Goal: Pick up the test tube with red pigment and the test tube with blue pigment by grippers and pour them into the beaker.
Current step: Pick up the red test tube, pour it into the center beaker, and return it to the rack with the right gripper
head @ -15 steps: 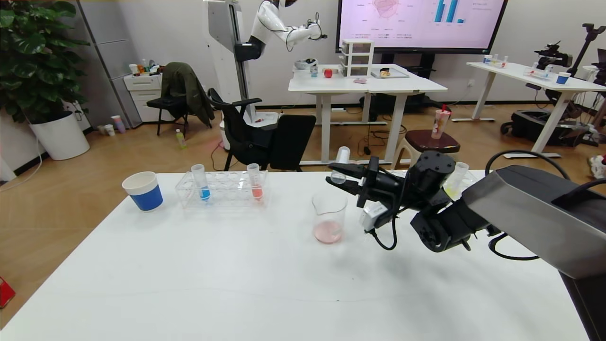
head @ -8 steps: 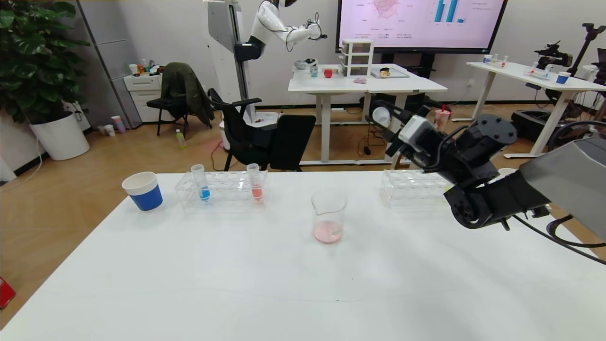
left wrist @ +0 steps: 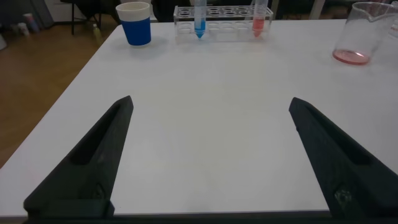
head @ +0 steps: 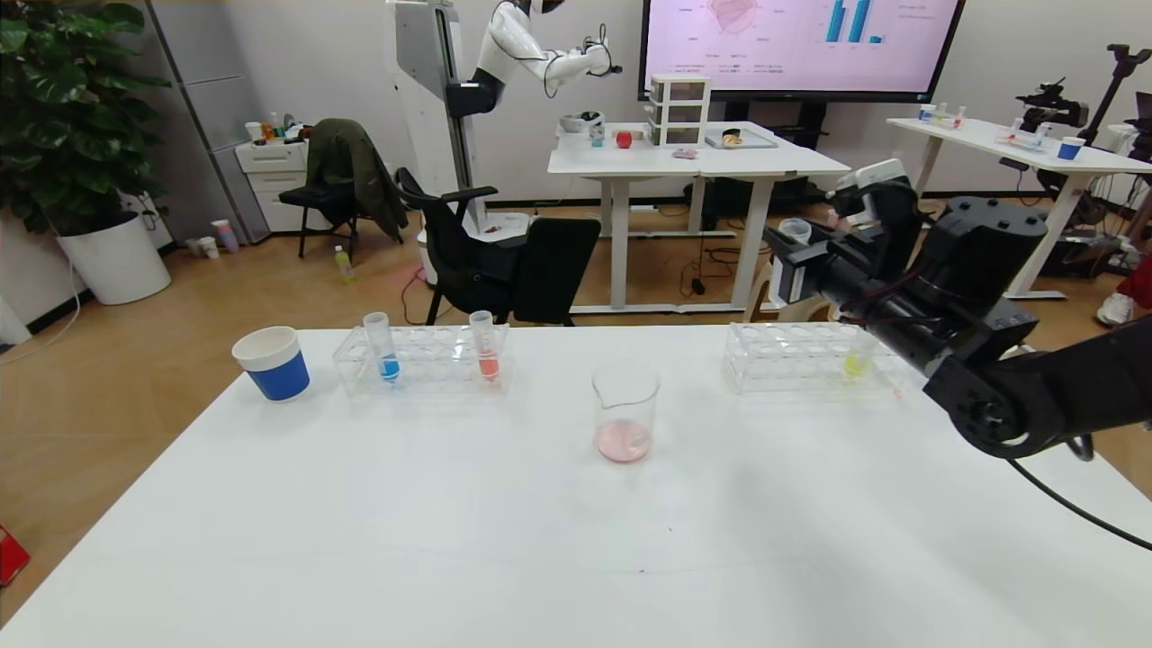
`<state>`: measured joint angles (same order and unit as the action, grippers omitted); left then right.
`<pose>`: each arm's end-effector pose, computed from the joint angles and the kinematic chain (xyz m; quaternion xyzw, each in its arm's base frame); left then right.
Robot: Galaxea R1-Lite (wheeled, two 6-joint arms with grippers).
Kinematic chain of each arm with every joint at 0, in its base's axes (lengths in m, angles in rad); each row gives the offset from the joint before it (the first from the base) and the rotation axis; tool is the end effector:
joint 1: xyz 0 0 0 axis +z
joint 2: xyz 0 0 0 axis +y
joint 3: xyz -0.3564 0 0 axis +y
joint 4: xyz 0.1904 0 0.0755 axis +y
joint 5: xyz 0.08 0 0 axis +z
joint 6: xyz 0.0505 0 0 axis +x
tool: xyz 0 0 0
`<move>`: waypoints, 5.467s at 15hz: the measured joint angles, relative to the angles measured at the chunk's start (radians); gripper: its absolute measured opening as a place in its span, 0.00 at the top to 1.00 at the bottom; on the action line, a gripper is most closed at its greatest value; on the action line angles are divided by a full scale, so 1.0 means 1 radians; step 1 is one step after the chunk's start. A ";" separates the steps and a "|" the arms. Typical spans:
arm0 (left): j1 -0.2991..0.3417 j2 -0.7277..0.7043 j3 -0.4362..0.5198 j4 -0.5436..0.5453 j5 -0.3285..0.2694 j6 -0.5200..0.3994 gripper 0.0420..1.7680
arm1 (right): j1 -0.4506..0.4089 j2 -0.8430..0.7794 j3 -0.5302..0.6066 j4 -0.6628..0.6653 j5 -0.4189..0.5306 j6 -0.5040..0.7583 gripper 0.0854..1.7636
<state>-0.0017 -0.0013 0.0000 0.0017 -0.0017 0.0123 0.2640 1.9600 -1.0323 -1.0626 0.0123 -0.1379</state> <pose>-0.0356 0.0000 0.0752 0.0061 0.0002 -0.0017 1.0000 0.4238 0.1152 0.2402 -0.0596 -0.0762 0.1325 0.9865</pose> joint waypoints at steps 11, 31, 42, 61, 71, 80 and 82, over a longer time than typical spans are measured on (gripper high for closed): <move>0.000 0.000 0.000 0.000 0.000 0.000 0.01 | -0.157 -0.300 0.046 0.327 0.004 0.163 0.74; 0.000 0.000 0.000 0.000 0.000 0.000 0.01 | -0.613 0.188 -0.149 0.095 0.012 0.113 0.74; 0.000 0.000 0.000 0.000 0.000 0.000 0.01 | -0.611 0.247 -0.111 0.037 0.015 0.180 0.44; 0.000 0.000 0.000 0.000 0.000 0.000 0.01 | -0.286 -0.220 0.146 0.056 0.011 0.159 0.02; 0.000 0.000 0.000 0.000 0.000 0.000 0.01 | -0.140 -1.006 0.512 0.268 0.002 -0.029 0.02; 0.000 0.000 0.000 0.000 0.000 0.000 0.01 | -0.248 -1.607 0.532 1.142 -0.017 -0.074 0.02; 0.000 0.000 0.000 0.000 0.000 0.000 0.01 | -0.274 -1.699 0.539 1.179 -0.014 -0.060 0.02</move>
<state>-0.0017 -0.0013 0.0000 0.0017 -0.0017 0.0123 -0.0096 0.2606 -0.4936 0.1164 -0.0017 -0.1977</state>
